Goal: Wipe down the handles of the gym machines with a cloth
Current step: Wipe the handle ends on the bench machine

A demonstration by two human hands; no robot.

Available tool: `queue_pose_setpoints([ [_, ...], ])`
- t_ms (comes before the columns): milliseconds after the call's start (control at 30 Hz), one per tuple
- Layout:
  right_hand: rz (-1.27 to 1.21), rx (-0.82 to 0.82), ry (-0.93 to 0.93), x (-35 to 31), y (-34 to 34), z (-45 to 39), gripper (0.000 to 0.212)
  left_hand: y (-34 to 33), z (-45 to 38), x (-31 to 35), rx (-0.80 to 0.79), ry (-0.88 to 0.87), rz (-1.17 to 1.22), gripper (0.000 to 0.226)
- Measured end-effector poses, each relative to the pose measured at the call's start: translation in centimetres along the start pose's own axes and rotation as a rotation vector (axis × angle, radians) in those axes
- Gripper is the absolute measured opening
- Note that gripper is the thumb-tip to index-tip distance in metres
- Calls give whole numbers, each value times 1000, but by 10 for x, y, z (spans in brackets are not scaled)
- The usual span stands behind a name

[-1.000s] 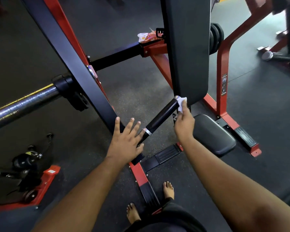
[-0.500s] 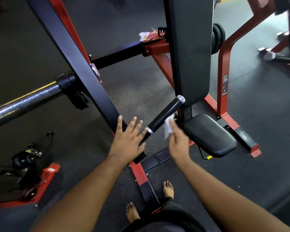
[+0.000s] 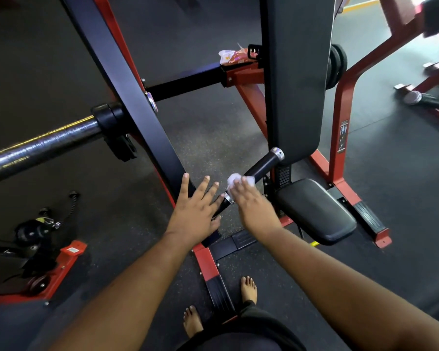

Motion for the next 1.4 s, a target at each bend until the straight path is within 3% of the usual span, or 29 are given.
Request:
queue_pose_setpoints([
  [100, -57, -17, 179, -13, 3, 19, 59, 1, -1, 0, -2, -1, -2, 64],
  [233, -38, 192, -66, 36, 43, -15, 55, -1, 0, 0, -19, -1, -29, 64],
  [333, 87, 126, -95, 50, 43, -33, 60, 0, 0, 1, -16, 3, -23, 63],
  [533, 13, -6, 35, 7, -2, 14, 73, 1, 0, 1, -8, 16, -5, 64],
  [633, -122, -56, 141, -5, 0, 37, 65, 0, 1, 1, -11, 15, -11, 65],
  [700, -163, 36, 44, 8, 22, 25, 55, -1, 0, 1, -13, 15, -19, 65],
  [800, 40, 208, -100, 48, 57, -24, 50, -3, 0, 1, -16, 12, -23, 65],
  [867, 266, 135, -106, 67, 66, -53, 47, -4, 0, 1, -12, 16, -20, 65],
  [967, 359, 44, -53, 61, 57, -65, 47, -3, 0, 1, -10, 23, -17, 65],
  [1133, 234, 88, 64, 27, 25, -41, 47, -3, 0, 1, 3, 28, 7, 64],
  [1300, 47, -59, 289, 15, 19, -4, 56, -2, -1, 1, -6, 21, -1, 65],
  [1400, -2, 76, 135, 41, 55, -17, 55, -3, -1, 1, -13, 23, -15, 65],
])
Point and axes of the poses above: each hand's wrist, its own z-axis away from the middle knuckle, its own y-axis out of the back of the hand, x = y × z, the point moved 5 cm from there along -z, towards the middle knuckle, and after that the axes turned 7 degrees about x, right-handed, at the moved point
